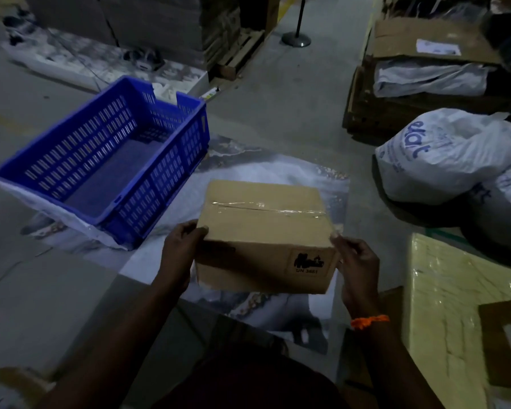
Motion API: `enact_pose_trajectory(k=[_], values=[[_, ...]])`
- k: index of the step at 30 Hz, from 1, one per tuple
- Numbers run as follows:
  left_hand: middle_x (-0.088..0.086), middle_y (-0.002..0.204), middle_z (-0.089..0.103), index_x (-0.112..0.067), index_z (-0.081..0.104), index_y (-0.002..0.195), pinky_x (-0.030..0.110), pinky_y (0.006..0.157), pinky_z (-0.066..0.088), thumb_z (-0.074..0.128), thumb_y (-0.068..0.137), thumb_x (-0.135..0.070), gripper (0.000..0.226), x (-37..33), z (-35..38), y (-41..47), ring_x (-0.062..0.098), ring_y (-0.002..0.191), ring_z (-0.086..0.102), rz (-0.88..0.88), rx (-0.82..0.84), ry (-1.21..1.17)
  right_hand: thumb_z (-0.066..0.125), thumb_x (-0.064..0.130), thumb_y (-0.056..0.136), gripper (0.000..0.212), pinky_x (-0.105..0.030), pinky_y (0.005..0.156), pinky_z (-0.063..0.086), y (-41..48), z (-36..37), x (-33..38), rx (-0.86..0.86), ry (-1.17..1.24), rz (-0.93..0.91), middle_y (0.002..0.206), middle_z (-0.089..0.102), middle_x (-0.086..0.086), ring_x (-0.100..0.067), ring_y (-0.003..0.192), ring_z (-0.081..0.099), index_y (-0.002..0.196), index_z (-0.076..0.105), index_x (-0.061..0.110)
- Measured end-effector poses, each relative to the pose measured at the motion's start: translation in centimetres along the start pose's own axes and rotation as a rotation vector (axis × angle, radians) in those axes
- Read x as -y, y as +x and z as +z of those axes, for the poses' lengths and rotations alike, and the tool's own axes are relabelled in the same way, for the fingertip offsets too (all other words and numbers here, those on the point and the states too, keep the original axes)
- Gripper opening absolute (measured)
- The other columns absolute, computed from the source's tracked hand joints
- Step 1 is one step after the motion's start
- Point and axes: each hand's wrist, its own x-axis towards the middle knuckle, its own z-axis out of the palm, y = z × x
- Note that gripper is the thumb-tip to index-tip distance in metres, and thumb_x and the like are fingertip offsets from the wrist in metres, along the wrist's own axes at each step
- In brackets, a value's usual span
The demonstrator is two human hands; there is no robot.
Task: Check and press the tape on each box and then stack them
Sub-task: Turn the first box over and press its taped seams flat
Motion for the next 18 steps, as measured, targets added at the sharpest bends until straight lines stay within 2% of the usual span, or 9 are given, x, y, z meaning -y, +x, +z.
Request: enact_pose_trajectory(k=[4, 7, 10, 13, 15, 17, 18], values=[[-0.004, 0.115, 0.071, -0.030, 0.067, 0.115, 0.041, 0.093, 0.056, 0.067, 0.092, -0.015, 0.027, 3.8, -0.8, -3.3, 0.017, 0.111, 0.066, -0.079, 0.036, 0.036, 0.083, 0.008, 0.083, 0.018, -0.045, 0.085, 0.061, -1.2, -2.4, -3.8, -0.014, -0.094, 0.025, 0.097, 0.078, -0.013, -0.035, 0.097, 0.074, 0.100, 0.076, 0.009], [-0.005, 0.117, 0.070, -0.030, 0.065, 0.119, 0.035, 0.087, 0.056, 0.066, 0.094, -0.009, 0.033, 5.9, -0.7, -5.5, 0.019, 0.111, 0.066, -0.144, 0.046, 0.028, 0.080, 0.001, 0.085, 0.021, -0.045, 0.090, 0.059, -2.5, -3.7, -5.4, 0.012, -0.156, 0.059, 0.103, 0.076, -0.017, -0.038, 0.103, 0.072, 0.104, 0.074, 0.006], [-0.006, 0.120, 0.067, -0.031, 0.062, 0.123, 0.034, 0.086, 0.055, 0.063, 0.097, -0.016, 0.030, 6.0, -0.9, -6.8, 0.019, 0.114, 0.064, -0.133, 0.043, 0.050, 0.078, 0.003, 0.087, 0.019, -0.044, 0.089, 0.060, -3.2, -4.6, -5.8, 0.027, -0.202, 0.042, 0.103, 0.077, -0.015, -0.036, 0.102, 0.072, 0.105, 0.073, 0.008], [-0.007, 0.124, 0.062, -0.027, 0.055, 0.133, 0.022, 0.076, 0.049, 0.062, 0.099, -0.022, 0.035, 5.3, -0.7, -7.6, 0.015, 0.114, 0.061, -0.096, 0.053, 0.158, 0.078, 0.013, 0.090, 0.024, -0.049, 0.094, 0.060, -3.6, -5.1, -6.1, 0.037, -0.344, -0.018, 0.108, 0.076, -0.009, -0.028, 0.104, 0.073, 0.113, 0.073, 0.012], [-0.007, 0.135, 0.053, -0.024, 0.045, 0.145, 0.023, 0.081, 0.048, 0.063, 0.100, -0.030, 0.049, 4.6, -0.1, -7.4, 0.011, 0.118, 0.054, 0.008, 0.056, 0.280, 0.076, 0.018, 0.093, 0.035, -0.051, 0.101, 0.055, -3.6, -4.5, -6.6, 0.053, -0.550, -0.154, 0.125, 0.072, -0.010, -0.029, 0.116, 0.068, 0.127, 0.068, 0.013], [-0.007, 0.145, 0.045, -0.017, 0.042, 0.149, 0.029, 0.100, 0.045, 0.057, 0.100, -0.042, 0.058, 4.0, 0.8, -6.2, 0.009, 0.129, 0.045, 0.295, 0.039, 0.525, 0.071, 0.024, 0.095, 0.051, -0.048, 0.112, 0.045, -3.1, -2.6, -6.9, 0.081, -0.733, -0.378, 0.146, 0.058, -0.015, -0.033, 0.136, 0.054, 0.142, 0.058, 0.007], [-0.001, 0.151, 0.044, -0.013, 0.042, 0.150, 0.035, 0.111, 0.040, 0.052, 0.099, -0.046, 0.062, 4.2, 1.5, -5.0, 0.013, 0.137, 0.041, 0.438, 0.058, 0.661, 0.067, 0.032, 0.095, 0.059, -0.045, 0.117, 0.039, -2.7, -1.3, -6.8, 0.118, -0.802, -0.503, 0.153, 0.051, -0.015, -0.031, 0.143, 0.046, 0.146, 0.054, 0.004]])
